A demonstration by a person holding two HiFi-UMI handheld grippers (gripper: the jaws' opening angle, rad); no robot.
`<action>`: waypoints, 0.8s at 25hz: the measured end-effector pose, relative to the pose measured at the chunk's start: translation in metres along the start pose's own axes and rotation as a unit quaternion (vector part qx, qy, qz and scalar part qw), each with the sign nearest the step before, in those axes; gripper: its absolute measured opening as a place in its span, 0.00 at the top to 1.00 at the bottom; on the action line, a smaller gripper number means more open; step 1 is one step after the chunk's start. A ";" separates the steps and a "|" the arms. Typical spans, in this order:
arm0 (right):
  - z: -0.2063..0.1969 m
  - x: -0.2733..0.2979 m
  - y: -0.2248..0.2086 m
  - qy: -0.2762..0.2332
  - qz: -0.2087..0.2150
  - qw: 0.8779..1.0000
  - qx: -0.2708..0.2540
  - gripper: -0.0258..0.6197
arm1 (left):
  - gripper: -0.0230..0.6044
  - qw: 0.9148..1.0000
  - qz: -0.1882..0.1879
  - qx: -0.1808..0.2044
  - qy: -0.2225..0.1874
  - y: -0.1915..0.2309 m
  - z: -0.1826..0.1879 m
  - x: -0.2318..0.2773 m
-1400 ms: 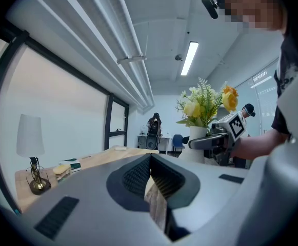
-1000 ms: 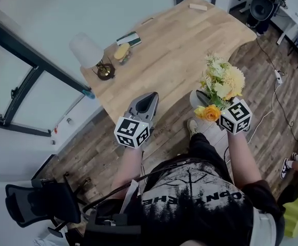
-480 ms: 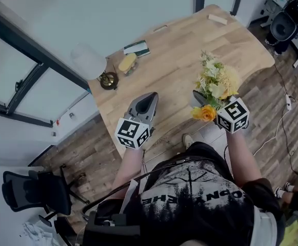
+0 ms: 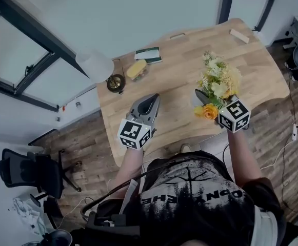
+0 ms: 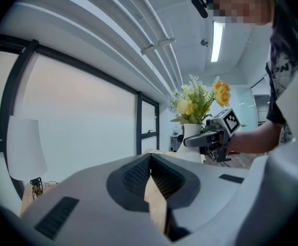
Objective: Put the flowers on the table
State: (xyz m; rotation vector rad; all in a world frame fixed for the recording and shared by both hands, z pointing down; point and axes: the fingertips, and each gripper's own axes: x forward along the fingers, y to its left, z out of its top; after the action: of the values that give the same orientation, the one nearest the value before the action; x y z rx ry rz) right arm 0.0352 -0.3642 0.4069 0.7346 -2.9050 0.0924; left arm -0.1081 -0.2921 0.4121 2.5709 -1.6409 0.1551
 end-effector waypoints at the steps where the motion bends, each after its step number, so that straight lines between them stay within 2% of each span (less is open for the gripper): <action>1: 0.000 0.005 -0.005 0.000 0.007 1.000 0.000 0.56 | 0.94 1.000 0.008 -0.001 0.002 0.003 -0.001 0.004; 4: -0.005 0.019 -0.014 0.004 0.031 1.000 0.003 0.56 | 0.94 0.999 0.029 -0.006 0.010 0.011 -0.006 0.013; 7: -0.010 0.028 -0.022 0.009 0.042 0.999 0.002 0.56 | 0.94 0.999 0.034 -0.004 0.017 0.013 -0.012 0.023; 17: -0.030 0.063 -0.033 0.017 0.041 0.999 0.003 0.56 | 0.94 0.999 0.025 -0.012 0.042 0.021 -0.042 0.037; 20: -0.040 0.078 -0.029 0.019 0.042 0.999 0.001 0.56 | 0.94 0.999 0.007 -0.017 0.039 0.022 -0.051 0.038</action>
State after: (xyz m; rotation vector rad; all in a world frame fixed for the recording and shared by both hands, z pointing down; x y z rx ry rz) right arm -0.0139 -0.4226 0.4594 0.6027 -2.8991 0.1163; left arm -0.1144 -0.3291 0.4681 2.4953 -1.6201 0.2228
